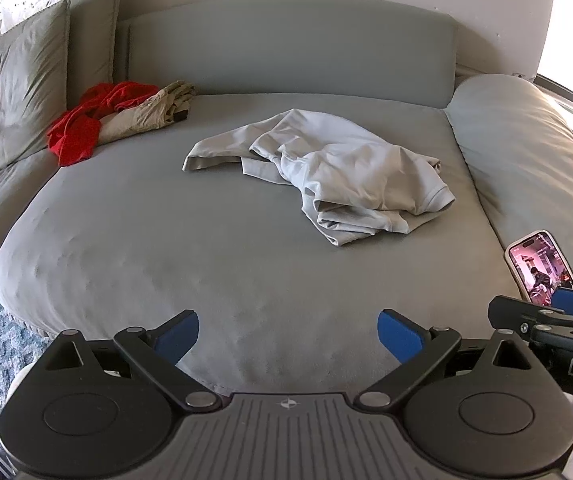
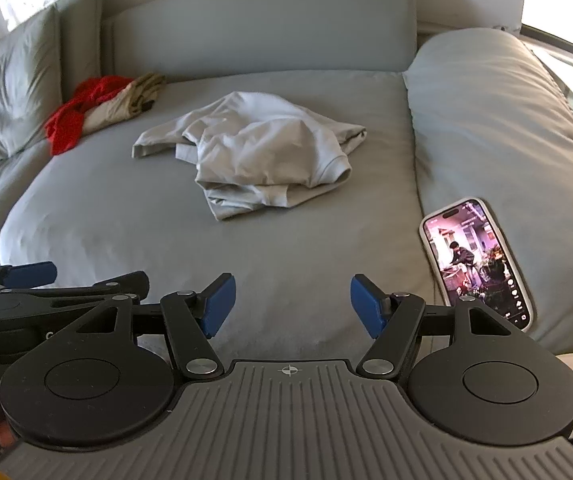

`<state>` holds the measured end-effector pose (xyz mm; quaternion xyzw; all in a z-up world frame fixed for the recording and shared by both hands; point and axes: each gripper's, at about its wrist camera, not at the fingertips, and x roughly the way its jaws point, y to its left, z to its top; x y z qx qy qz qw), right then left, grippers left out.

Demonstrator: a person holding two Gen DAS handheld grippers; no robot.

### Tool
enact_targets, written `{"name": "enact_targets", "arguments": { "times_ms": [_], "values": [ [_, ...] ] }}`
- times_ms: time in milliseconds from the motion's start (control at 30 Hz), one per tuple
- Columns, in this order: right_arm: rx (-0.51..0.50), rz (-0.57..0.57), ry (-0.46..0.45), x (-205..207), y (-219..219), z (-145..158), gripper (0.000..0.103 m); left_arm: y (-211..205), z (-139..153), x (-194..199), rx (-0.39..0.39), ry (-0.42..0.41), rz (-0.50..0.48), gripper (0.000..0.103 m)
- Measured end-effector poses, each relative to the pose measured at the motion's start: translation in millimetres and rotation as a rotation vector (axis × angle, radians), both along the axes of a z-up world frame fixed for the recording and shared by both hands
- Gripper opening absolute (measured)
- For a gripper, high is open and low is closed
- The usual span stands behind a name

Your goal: Fold clothes

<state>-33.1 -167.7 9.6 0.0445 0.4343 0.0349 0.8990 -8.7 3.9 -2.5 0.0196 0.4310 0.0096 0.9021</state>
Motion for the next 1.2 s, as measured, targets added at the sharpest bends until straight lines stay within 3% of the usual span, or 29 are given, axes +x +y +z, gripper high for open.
{"name": "enact_targets", "arguments": {
  "times_ms": [1200],
  "values": [
    [-0.013, 0.016, 0.008, 9, 9, -2, 0.07, 9, -7, 7, -0.01, 0.01, 0.016, 0.098]
  ]
}}
